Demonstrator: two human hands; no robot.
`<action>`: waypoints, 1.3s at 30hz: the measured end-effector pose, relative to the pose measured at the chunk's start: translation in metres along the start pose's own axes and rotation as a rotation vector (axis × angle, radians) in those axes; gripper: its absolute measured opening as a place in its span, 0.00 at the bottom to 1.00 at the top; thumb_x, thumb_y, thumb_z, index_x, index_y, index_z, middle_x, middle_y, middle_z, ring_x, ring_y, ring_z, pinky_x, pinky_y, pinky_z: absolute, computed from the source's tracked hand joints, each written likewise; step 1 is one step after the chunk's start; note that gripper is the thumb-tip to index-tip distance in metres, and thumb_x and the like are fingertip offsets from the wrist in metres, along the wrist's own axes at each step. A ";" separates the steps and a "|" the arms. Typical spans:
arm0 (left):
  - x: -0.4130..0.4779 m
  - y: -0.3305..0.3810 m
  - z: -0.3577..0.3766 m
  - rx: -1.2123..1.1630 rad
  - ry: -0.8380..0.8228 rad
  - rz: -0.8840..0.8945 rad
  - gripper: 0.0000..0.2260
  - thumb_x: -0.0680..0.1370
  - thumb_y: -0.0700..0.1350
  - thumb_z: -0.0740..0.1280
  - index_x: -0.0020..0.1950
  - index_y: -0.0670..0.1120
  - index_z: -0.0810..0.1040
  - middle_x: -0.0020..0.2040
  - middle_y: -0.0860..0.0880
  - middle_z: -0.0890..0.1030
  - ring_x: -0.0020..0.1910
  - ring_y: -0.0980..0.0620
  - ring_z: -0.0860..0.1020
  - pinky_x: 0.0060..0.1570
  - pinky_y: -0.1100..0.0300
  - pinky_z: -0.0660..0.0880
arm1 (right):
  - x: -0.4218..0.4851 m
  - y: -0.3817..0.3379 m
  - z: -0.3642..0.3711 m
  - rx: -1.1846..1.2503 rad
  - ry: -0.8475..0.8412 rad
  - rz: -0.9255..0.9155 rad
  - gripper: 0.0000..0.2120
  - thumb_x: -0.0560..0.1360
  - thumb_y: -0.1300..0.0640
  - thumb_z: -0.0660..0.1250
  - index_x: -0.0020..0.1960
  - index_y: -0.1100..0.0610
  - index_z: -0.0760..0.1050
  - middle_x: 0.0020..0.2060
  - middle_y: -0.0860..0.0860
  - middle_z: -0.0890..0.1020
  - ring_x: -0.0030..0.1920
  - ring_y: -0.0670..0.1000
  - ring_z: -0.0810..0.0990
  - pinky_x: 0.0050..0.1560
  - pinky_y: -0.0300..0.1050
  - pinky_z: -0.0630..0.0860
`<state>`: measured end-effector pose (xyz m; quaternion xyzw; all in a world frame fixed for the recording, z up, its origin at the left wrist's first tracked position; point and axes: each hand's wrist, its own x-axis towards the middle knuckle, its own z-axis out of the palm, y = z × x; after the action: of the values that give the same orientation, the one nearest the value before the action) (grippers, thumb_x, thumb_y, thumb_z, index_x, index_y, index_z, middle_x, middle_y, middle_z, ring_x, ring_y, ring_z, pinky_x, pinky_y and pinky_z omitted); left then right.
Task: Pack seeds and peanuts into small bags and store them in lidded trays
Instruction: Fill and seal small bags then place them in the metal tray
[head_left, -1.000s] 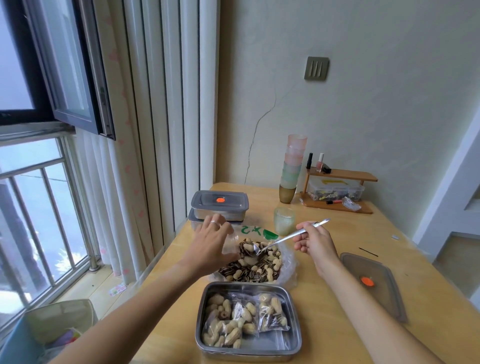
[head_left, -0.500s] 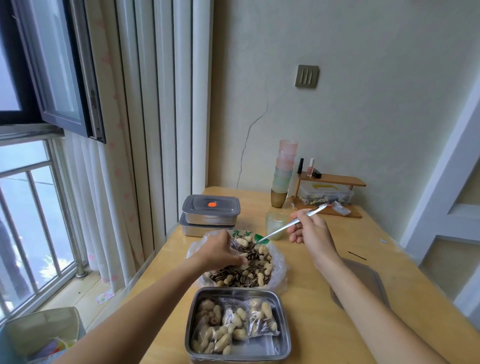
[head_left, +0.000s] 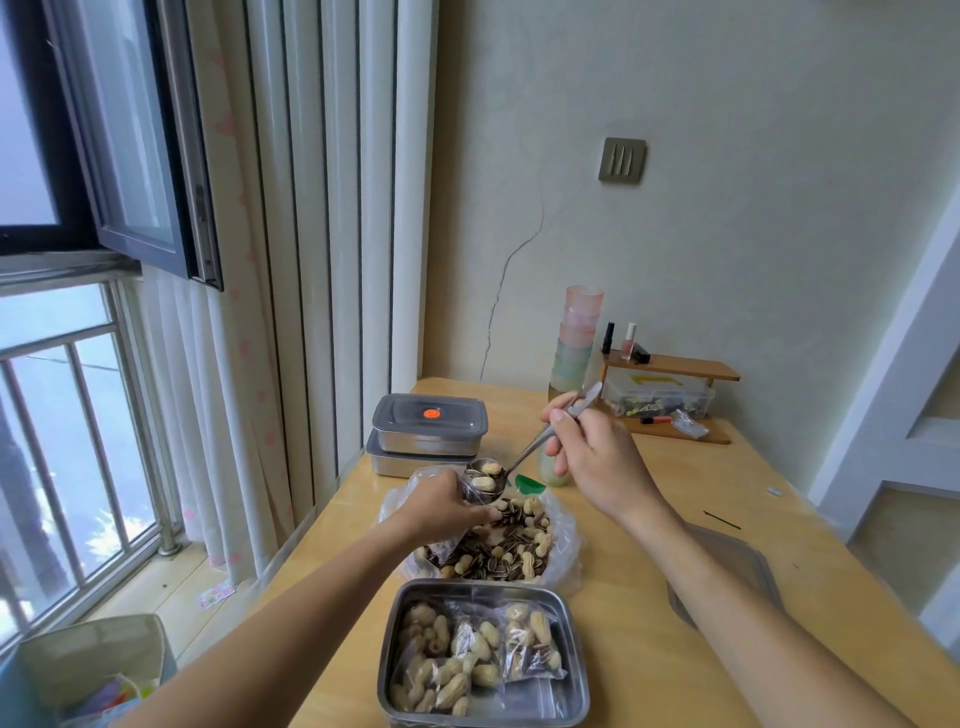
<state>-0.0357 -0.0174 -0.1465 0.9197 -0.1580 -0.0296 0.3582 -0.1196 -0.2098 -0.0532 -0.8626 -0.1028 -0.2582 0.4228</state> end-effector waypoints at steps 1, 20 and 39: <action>0.000 0.000 0.001 -0.009 0.007 -0.001 0.18 0.77 0.55 0.75 0.42 0.50 0.68 0.38 0.53 0.74 0.35 0.57 0.69 0.32 0.63 0.64 | 0.000 -0.004 0.000 -0.045 -0.022 -0.042 0.12 0.86 0.57 0.58 0.51 0.59 0.79 0.35 0.51 0.81 0.33 0.47 0.80 0.43 0.45 0.78; -0.001 -0.011 0.007 -0.322 0.173 0.052 0.21 0.76 0.58 0.75 0.54 0.43 0.75 0.40 0.53 0.76 0.37 0.57 0.72 0.35 0.64 0.67 | 0.002 -0.027 0.001 -0.218 0.010 -0.345 0.10 0.86 0.58 0.58 0.55 0.58 0.78 0.48 0.52 0.82 0.43 0.50 0.81 0.45 0.48 0.78; -0.009 -0.019 0.000 -0.323 0.196 0.092 0.17 0.77 0.59 0.73 0.58 0.50 0.77 0.51 0.54 0.84 0.50 0.57 0.81 0.44 0.63 0.76 | 0.015 0.021 -0.006 0.083 0.234 0.173 0.14 0.86 0.50 0.61 0.48 0.58 0.77 0.33 0.53 0.85 0.31 0.52 0.86 0.37 0.51 0.83</action>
<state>-0.0386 -0.0012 -0.1596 0.8404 -0.1575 0.0517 0.5160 -0.1007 -0.2280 -0.0557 -0.8141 0.0111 -0.3150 0.4877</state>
